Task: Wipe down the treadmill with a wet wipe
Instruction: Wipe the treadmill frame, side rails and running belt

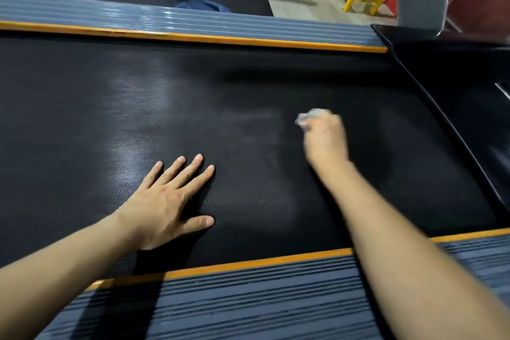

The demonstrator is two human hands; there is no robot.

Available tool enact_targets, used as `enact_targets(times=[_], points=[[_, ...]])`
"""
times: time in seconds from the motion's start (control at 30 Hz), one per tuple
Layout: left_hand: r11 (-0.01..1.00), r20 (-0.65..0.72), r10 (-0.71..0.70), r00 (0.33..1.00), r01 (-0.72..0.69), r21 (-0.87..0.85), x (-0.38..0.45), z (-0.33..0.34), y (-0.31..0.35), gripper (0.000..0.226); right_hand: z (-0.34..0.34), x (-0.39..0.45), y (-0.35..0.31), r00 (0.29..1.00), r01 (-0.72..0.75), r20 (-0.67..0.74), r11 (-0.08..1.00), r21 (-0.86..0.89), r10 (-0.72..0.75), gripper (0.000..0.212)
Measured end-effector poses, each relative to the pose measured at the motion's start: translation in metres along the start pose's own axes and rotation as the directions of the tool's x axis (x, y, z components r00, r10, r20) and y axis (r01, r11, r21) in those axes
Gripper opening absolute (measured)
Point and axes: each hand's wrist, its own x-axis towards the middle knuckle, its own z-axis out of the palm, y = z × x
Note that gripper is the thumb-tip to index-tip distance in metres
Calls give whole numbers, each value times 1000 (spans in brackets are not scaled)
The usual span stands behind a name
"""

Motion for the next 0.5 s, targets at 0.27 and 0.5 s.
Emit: enact_targets(times=[0.27,0.5], points=[[999,6,-24,1000,25,-36,1,0,1,107,-4,-37,-24,981,190,12,978,86,-192,31],[999,19,-13,1000,13,-31,3,2,1,118,-2,-48,-19,1000,-13,-1,981,194,13,37]])
